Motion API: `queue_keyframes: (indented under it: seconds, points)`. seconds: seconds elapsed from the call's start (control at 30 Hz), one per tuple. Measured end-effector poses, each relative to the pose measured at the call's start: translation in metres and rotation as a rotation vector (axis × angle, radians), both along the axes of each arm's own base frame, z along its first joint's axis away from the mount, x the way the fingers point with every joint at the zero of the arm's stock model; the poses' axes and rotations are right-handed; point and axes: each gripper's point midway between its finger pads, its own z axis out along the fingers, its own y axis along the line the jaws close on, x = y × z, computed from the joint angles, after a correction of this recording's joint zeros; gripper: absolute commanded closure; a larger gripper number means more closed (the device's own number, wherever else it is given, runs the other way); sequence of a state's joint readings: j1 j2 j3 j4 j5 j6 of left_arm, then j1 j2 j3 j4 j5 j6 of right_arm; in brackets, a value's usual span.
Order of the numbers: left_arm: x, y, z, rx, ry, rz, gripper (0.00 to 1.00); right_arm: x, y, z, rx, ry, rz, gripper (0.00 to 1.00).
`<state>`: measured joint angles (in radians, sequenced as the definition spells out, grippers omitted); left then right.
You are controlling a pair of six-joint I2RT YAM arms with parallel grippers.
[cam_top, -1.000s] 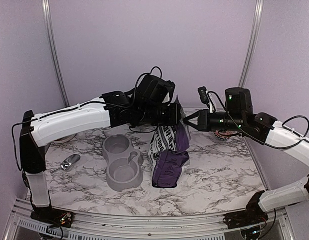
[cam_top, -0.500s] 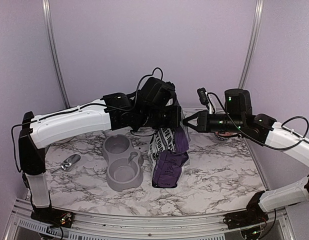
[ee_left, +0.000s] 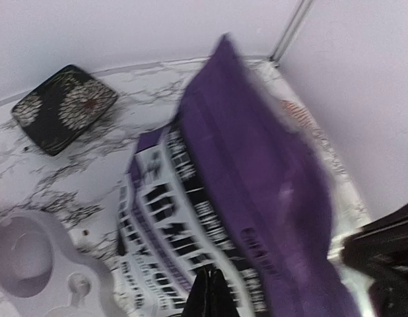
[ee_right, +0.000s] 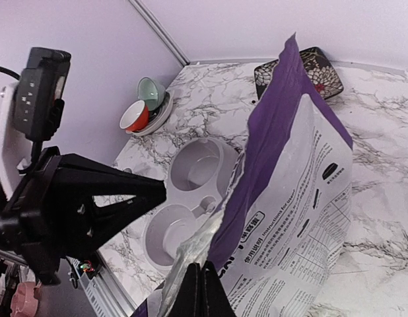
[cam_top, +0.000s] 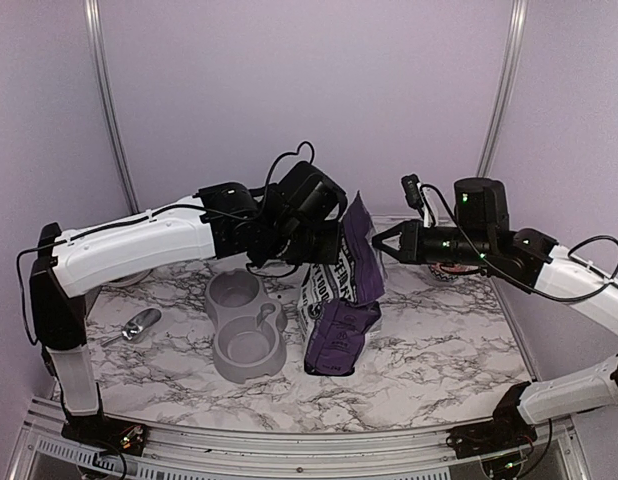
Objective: Serve the pet food
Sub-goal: Open the pet food bag at the center of the board.
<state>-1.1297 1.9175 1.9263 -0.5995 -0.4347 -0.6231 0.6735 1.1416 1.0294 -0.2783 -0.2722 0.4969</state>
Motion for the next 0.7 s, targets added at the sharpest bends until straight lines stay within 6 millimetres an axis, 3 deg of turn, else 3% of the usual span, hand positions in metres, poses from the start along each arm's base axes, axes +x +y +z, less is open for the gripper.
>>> queue_keyframes:
  seconds: [0.13,0.27,0.47,0.7]
  points:
    - [0.011,0.04,-0.023,0.156,0.014,0.086,1.0,0.001,-0.011,0.0,-0.019,0.001,-0.042,1.0]
    - [0.013,0.055,-0.031,0.22,0.019,0.117,1.0,0.001,-0.013,-0.002,-0.022,0.001,-0.048,1.0]
    - [0.003,0.043,-0.013,0.142,0.037,0.033,0.6,-0.002,-0.008,-0.002,0.011,-0.015,-0.016,1.0]
    - [-0.013,0.011,0.004,-0.013,0.105,-0.129,0.46,-0.002,-0.002,-0.003,0.076,-0.048,0.036,1.0]
